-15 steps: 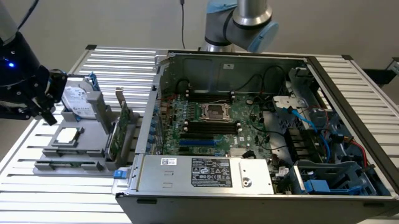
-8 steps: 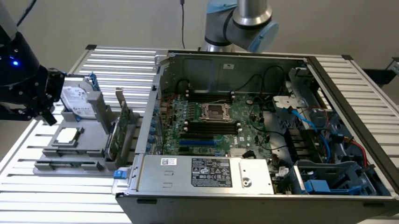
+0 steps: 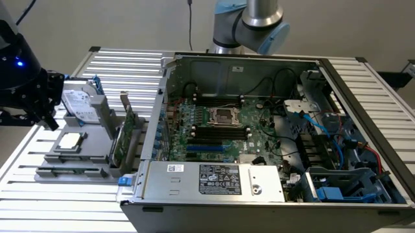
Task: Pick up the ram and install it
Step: 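Pick up the ram and move it above insertion slot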
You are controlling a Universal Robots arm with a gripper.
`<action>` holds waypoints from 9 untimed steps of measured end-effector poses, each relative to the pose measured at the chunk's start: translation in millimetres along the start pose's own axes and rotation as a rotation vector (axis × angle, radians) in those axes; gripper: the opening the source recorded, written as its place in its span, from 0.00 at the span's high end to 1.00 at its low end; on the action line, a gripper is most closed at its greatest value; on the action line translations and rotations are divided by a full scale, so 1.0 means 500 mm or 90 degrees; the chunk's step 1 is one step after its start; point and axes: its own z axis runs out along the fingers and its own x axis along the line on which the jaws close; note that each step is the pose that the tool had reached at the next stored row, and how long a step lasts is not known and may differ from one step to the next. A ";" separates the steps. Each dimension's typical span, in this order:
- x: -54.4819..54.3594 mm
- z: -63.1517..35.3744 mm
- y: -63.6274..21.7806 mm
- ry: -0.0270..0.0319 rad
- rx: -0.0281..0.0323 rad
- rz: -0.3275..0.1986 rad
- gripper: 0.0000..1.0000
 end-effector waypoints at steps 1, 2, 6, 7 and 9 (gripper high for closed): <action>0.000 0.000 0.000 0.0006 -0.0001 -0.011 0.89; 0.000 0.000 0.000 0.0012 -0.0002 -0.024 0.89; 0.000 0.000 0.000 0.0035 -0.0004 -0.070 0.89; 0.000 0.000 0.000 0.0041 -0.0005 -0.081 0.89; 0.000 0.000 0.000 0.0052 -0.0006 -0.104 0.89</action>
